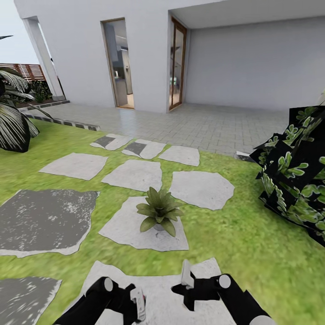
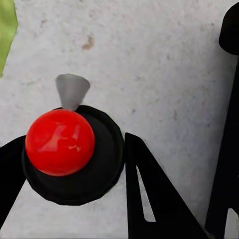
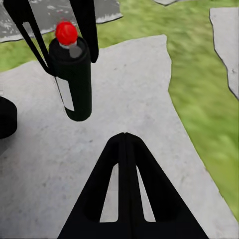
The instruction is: Pick up the pesticide atomizer in the garden and spray insectifuge to fully cover both potted plants in the garden.
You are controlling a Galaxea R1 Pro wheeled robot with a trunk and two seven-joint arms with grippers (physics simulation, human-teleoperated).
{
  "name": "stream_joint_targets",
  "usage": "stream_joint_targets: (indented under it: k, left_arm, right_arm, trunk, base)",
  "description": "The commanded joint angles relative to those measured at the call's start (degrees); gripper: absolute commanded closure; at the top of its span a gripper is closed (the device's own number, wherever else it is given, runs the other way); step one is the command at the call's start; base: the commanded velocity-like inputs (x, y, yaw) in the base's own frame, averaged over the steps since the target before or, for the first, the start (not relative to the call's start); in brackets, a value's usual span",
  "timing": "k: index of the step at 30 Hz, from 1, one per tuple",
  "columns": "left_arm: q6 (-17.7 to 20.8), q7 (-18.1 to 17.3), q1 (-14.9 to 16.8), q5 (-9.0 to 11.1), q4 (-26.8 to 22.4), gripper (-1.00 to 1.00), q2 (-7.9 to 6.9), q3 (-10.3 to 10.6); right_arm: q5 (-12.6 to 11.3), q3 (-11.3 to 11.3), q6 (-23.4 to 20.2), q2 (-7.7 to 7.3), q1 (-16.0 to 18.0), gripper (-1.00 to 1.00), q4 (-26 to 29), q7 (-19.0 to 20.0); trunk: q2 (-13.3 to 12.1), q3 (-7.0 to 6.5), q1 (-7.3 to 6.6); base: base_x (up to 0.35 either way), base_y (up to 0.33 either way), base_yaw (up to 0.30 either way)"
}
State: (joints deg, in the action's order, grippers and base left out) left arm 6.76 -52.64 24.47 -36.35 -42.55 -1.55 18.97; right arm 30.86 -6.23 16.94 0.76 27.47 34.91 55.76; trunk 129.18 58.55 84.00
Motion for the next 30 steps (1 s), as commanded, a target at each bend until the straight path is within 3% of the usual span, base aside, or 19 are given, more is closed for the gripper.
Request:
stream_joint_targets:
  k: [1, 9, 16, 24, 30]
  left_arm:
    - [0.61, 0.42, 0.0, -0.06, -0.11, 1.0, 0.07, 0.18]
    - [0.74, 3.25, -0.03, -0.32, -0.07, 1.0, 1.22, 0.28]
    - [1.66, 4.84, -0.2, -0.25, -0.12, 1.0, 1.98, 0.34]
    - [1.68, 5.02, -0.09, -0.38, -0.16, 1.0, 4.79, 0.37]
    - [1.76, 5.09, 0.08, -0.29, -0.21, 1.0, 5.13, 0.37]
  right_arm:
    - [0.5, 0.07, 0.29, 0.22, 0.06, 1.0, 0.07, 0.05]
    - [0.51, 0.07, 0.28, 1.89, 0.2, 1.0, 0.07, 0.07]
    - [0.44, 0.07, 0.28, 2.05, 0.37, 1.0, 1.31, 0.09]
    - [0.43, 0.07, 0.28, 2.12, 0.39, 1.0, 1.48, 0.05]
    - [0.43, 0.07, 0.28, 2.13, 0.39, 1.0, 1.48, 0.05]
  trunk:
    - [0.02, 0.05, -0.01]
    - [0.02, 0.05, -0.01]
    - [0.02, 0.05, -0.01]
    - [0.02, 0.05, -0.01]
    - [0.02, 0.05, -0.01]
  base:
    - [0.0, 0.0, 0.0]
    - [0.0, 0.0, 0.0]
    - [0.0, 0.0, 0.0]
    - [0.0, 0.0, 0.0]
    - [0.0, 0.0, 0.0]
